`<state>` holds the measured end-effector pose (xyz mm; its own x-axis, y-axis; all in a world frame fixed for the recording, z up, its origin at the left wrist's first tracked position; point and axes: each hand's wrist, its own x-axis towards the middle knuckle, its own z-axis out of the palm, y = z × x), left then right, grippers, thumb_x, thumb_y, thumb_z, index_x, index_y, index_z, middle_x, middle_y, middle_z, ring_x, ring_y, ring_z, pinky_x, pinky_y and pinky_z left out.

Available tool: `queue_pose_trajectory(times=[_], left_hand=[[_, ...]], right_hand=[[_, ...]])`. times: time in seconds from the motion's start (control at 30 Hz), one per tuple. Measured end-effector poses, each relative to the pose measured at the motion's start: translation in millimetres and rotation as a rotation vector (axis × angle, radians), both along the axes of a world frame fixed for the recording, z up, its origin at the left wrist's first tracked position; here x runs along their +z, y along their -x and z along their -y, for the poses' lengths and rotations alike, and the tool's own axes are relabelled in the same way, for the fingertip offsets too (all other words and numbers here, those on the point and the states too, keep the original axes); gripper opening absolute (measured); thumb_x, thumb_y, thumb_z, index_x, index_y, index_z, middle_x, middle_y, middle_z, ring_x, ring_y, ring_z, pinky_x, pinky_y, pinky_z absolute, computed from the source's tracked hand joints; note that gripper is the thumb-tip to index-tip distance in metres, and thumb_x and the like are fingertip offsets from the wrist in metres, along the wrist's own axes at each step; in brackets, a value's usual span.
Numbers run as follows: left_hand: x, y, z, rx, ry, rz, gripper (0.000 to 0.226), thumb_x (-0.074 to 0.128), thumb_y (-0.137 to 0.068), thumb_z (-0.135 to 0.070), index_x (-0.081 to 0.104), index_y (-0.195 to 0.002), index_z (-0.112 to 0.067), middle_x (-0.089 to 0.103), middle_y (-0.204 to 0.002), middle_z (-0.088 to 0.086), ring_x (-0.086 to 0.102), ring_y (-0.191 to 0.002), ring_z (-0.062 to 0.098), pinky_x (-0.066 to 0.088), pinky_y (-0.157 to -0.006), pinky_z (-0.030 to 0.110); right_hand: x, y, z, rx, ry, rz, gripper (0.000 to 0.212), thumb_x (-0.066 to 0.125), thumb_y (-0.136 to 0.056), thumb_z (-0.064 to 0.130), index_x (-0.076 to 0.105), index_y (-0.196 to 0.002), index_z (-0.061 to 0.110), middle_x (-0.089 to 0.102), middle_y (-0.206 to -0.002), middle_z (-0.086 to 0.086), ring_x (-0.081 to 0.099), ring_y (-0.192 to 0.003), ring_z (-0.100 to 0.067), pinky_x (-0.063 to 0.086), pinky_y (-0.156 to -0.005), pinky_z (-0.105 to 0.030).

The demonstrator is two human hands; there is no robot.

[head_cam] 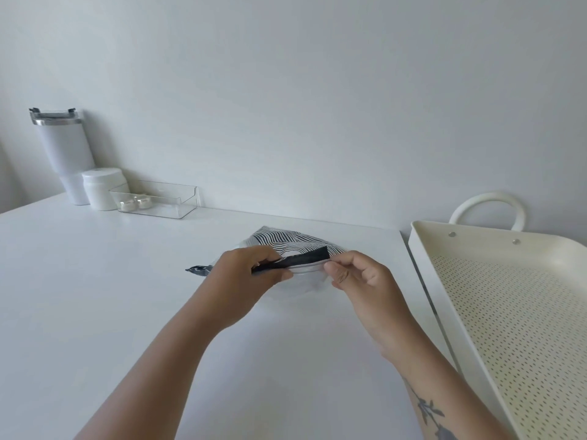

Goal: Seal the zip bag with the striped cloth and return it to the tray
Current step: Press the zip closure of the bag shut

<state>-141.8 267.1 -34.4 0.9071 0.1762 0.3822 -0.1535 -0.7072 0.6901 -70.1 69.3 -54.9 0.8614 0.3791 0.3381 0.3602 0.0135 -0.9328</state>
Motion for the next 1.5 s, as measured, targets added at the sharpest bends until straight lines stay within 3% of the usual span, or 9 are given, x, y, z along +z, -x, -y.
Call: queue_pose_trajectory(times=[0.07,0.23,0.33,0.57,0.77,1.0,1.27,1.37,1.5], left_hand=[[-1,0,-3,-0.029,0.035,-0.059,0.022,0.073,-0.081,-0.038,0.064,-0.073,-0.020,0.044,-0.051,-0.010,0.033,-0.046,0.006,0.028,-0.043,0.015],[-1,0,2,-0.045,0.074,-0.075,0.009,0.072,-0.079,-0.047,0.068,-0.080,-0.039,0.067,-0.070,-0.003,0.050,-0.052,0.005,0.038,-0.051,0.016],[-2,-2,9,-0.016,0.049,-0.031,0.007,0.072,-0.081,-0.042,0.066,-0.077,-0.041,0.065,-0.068,-0.012,0.046,-0.045,0.000,0.033,-0.041,0.008],[-1,1,10,-0.056,0.046,-0.038,0.005,0.072,-0.084,-0.033,0.067,-0.083,-0.035,0.062,-0.067,-0.030,0.050,-0.051,-0.006,0.036,-0.045,0.007],[0,0,19,-0.058,0.031,0.015,0.004,0.073,-0.084,-0.030,0.069,-0.082,-0.030,0.061,-0.071,-0.033,0.051,-0.051,-0.011,0.034,-0.044,0.005],[-6,-4,19,-0.059,-0.018,-0.012,0.010,0.064,-0.089,-0.030,0.063,-0.079,-0.029,0.063,-0.074,-0.021,0.049,-0.053,0.000,0.039,-0.050,0.009],[-7,-3,20,-0.083,0.007,-0.004,0.007,0.067,-0.087,-0.037,0.065,-0.082,-0.032,0.066,-0.080,-0.016,0.056,-0.065,0.008,0.043,-0.057,0.014],[-5,-4,17,-0.072,0.035,0.001,0.011,0.066,-0.087,-0.037,0.064,-0.079,-0.031,0.065,-0.071,0.001,0.048,-0.054,0.013,0.037,-0.049,0.016],[-4,-3,11,-0.070,0.112,-0.013,0.011,0.064,-0.088,-0.036,0.064,-0.078,-0.032,0.061,-0.065,0.005,0.042,-0.049,0.007,0.034,-0.043,0.015]], right_hand=[[0,1,-1,0.010,-0.002,0.016,0.006,0.065,-0.089,0.027,0.070,-0.086,0.026,0.073,-0.081,0.011,0.064,-0.082,-0.004,0.051,-0.093,-0.040],[-2,1,-3,-0.014,0.052,0.063,0.006,0.065,-0.089,0.029,0.068,-0.085,0.026,0.070,-0.075,0.008,0.063,-0.082,-0.014,0.049,-0.094,-0.051],[-2,-1,-2,-0.004,0.047,0.048,0.004,0.067,-0.088,0.030,0.070,-0.087,0.028,0.071,-0.077,0.009,0.065,-0.082,-0.010,0.050,-0.094,-0.047],[-2,-1,-4,-0.020,0.042,0.006,0.003,0.071,-0.084,0.030,0.070,-0.086,0.028,0.071,-0.085,0.006,0.063,-0.086,-0.011,0.050,-0.094,-0.045],[-4,1,-6,0.012,0.123,0.009,0.005,0.064,-0.089,0.026,0.067,-0.085,0.025,0.064,-0.075,0.020,0.057,-0.077,0.001,0.043,-0.079,-0.023],[-3,4,-6,0.034,0.078,0.000,0.003,0.067,-0.087,0.025,0.069,-0.086,0.022,0.065,-0.075,0.016,0.058,-0.076,-0.004,0.046,-0.085,-0.031],[-2,3,-5,0.023,0.104,0.012,0.003,0.069,-0.086,0.027,0.071,-0.085,0.026,0.070,-0.080,0.015,0.060,-0.079,0.000,0.044,-0.080,-0.025],[-3,3,-4,0.080,0.123,-0.021,0.008,0.071,-0.084,0.033,0.071,-0.092,0.032,0.071,-0.093,0.018,0.062,-0.093,0.004,0.043,-0.082,-0.023],[-10,4,-6,0.069,0.284,-0.018,0.020,0.075,-0.079,0.037,0.067,-0.097,0.040,0.064,-0.113,0.021,0.057,-0.111,-0.004,0.045,-0.093,-0.027]])
